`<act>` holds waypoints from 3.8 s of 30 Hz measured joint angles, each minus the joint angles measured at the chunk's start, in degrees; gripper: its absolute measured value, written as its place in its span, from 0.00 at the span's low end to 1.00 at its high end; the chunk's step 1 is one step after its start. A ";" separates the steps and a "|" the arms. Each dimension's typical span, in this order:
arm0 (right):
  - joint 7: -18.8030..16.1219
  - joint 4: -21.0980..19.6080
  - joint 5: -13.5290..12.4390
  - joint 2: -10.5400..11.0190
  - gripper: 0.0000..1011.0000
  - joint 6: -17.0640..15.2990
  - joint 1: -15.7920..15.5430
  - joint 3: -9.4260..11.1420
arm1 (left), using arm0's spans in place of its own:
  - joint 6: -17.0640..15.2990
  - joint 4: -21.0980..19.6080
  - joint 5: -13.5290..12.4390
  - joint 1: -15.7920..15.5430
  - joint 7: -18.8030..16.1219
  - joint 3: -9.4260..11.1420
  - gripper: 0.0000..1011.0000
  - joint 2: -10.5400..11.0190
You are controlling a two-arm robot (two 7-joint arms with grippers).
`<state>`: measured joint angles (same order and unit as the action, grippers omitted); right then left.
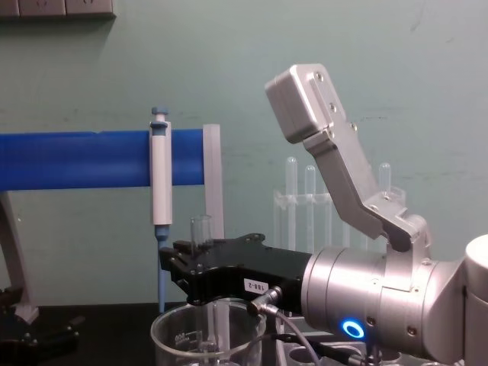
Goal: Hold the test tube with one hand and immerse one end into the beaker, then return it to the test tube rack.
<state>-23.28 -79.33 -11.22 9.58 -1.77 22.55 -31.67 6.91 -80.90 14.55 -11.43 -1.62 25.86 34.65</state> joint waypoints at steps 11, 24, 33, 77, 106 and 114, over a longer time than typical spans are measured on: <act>0.00 0.00 0.00 0.00 0.13 0.00 0.00 0.00 | 0.00 0.00 0.00 0.00 0.00 0.00 0.99 0.00; 0.00 0.00 0.00 0.00 0.13 0.00 0.00 0.00 | 0.00 0.00 0.00 0.00 0.00 0.00 0.99 0.00; 0.00 0.00 0.00 0.00 0.13 0.00 0.00 0.00 | 0.00 0.00 0.00 0.00 0.00 0.00 0.99 0.00; 0.00 0.00 0.00 0.00 0.13 0.00 0.00 0.00 | 0.00 0.00 0.00 0.00 0.00 0.00 0.99 0.00; 0.00 0.00 0.00 0.00 0.13 0.00 0.00 0.00 | 0.00 0.00 0.00 0.00 0.00 0.00 0.99 0.00; 0.00 0.00 0.00 0.00 0.13 0.00 0.00 0.00 | 0.00 0.00 0.00 0.00 0.00 0.00 0.99 0.00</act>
<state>-23.28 -79.33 -11.22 9.58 -1.77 22.55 -31.67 6.91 -80.90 14.55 -11.43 -1.62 25.86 34.65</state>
